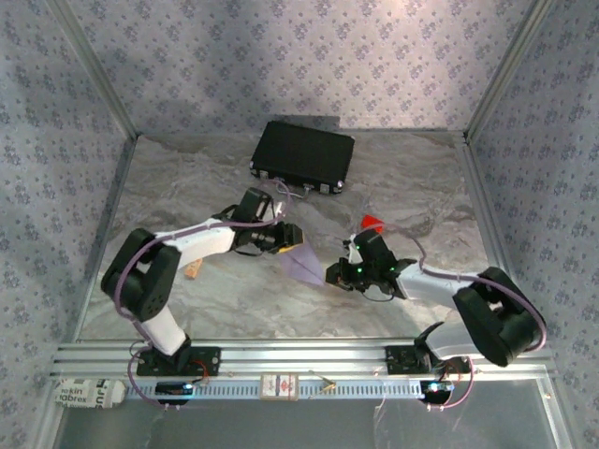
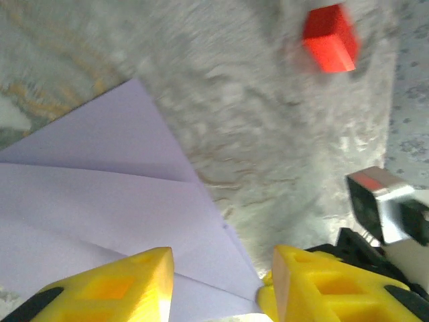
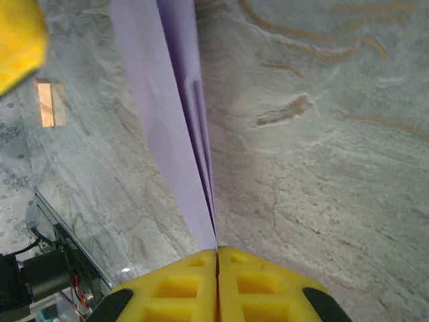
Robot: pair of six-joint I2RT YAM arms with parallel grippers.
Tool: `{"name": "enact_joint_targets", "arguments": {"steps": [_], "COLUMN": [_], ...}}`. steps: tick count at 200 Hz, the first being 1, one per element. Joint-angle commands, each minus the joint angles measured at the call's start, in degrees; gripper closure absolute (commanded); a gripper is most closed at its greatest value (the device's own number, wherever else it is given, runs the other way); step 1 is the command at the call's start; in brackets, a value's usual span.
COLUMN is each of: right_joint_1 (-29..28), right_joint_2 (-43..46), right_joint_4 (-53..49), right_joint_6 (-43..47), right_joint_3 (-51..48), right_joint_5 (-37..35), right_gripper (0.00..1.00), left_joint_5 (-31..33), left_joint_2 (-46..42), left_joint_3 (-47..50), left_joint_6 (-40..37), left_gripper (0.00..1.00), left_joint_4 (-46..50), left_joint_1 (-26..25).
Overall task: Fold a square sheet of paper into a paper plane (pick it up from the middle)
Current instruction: Turn over the paper at the center of the table.
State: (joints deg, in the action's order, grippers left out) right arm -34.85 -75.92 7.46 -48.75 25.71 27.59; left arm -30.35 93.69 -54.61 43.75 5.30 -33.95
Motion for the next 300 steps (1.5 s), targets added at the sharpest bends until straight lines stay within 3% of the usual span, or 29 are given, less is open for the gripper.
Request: {"name": "enact_joint_targets", "arguments": {"steps": [1,63,154,194,300], "right_joint_1": [0.5,0.4,-7.6,-10.7,-22.7], "right_joint_2": [4.6,12.3,19.0,19.0,11.8], "right_joint_4": [-7.3,-14.3,-27.9,-33.3,-55.2], "right_joint_6": [6.4,13.2,20.0,22.0,19.3], "right_joint_3": [2.5,4.8,10.5,13.2,22.7], "right_joint_5": [-4.5,-10.7,-33.4,-39.9,-67.2], "right_gripper": [0.91,0.92,0.92,0.92,0.93], "left_joint_5": [3.9,8.5,10.1,11.4,13.6], "left_joint_2": [-5.2,-11.0,-14.0,-15.8,-17.5], "left_joint_3": [-2.2,0.4,3.5,5.3,6.6], "left_joint_6": [-3.8,-4.1,-3.2,-3.0,-3.0], "left_gripper": [0.57,0.55,0.53,0.50,0.50], "left_joint_4": [5.2,5.4,3.0,3.0,4.1], "left_joint_1": [0.5,0.9,2.5,3.6,6.1]}}
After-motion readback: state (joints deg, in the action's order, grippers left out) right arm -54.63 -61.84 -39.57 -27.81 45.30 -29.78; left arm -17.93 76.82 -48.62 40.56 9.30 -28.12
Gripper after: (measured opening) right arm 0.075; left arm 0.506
